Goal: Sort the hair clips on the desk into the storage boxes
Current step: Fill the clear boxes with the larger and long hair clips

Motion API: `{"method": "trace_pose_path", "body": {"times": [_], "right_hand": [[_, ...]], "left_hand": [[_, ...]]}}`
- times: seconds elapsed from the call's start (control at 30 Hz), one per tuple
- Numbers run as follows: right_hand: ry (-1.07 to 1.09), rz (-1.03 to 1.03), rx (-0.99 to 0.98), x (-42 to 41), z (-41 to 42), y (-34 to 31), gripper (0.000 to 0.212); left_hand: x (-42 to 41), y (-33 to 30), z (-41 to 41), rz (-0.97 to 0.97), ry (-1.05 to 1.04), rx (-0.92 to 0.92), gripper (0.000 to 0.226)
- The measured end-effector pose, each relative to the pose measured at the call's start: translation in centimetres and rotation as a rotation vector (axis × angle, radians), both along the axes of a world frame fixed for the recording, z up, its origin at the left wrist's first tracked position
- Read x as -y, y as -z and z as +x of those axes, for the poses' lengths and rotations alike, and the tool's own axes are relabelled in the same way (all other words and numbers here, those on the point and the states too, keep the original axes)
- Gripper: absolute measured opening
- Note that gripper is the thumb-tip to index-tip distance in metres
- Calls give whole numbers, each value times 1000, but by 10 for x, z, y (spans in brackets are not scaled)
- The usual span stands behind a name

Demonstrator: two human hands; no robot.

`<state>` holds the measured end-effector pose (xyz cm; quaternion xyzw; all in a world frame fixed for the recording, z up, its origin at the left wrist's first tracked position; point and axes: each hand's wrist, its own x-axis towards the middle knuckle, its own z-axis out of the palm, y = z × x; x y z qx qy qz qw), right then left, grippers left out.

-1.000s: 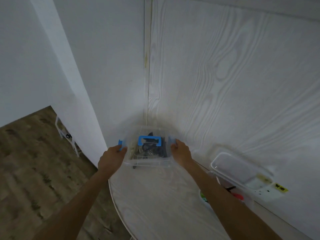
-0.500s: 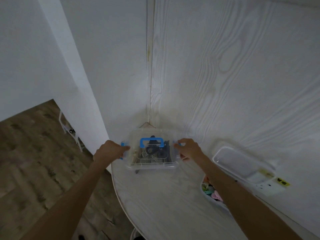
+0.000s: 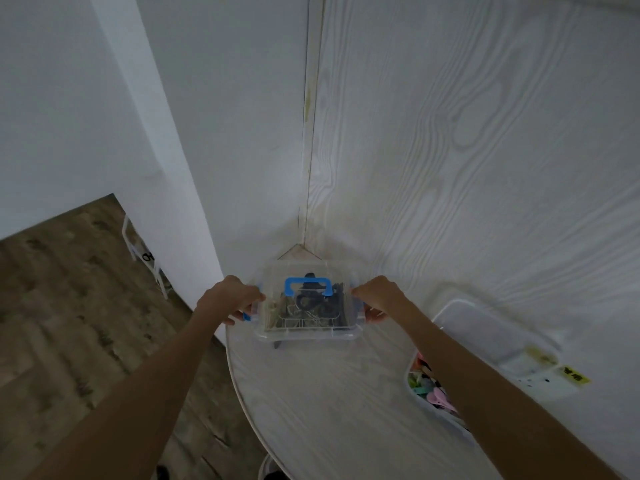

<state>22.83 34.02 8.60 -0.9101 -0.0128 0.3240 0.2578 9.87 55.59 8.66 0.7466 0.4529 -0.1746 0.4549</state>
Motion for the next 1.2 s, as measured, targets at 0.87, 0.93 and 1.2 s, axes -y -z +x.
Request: {"method": "trace_pose_path", "body": {"times": [0.87,0.93,1.2], "right_hand": [[21,68,1,1,-13,-13,33],[-114,-96,232,1,-19,-11,29],[-318,-307,564,-1,-39,-14,17]], "left_hand": [[14,3,-7,-12,-97,106,37],[19,3,-7,132,11,70,39],[48,-7,-1,585,324,-31,27]]}}
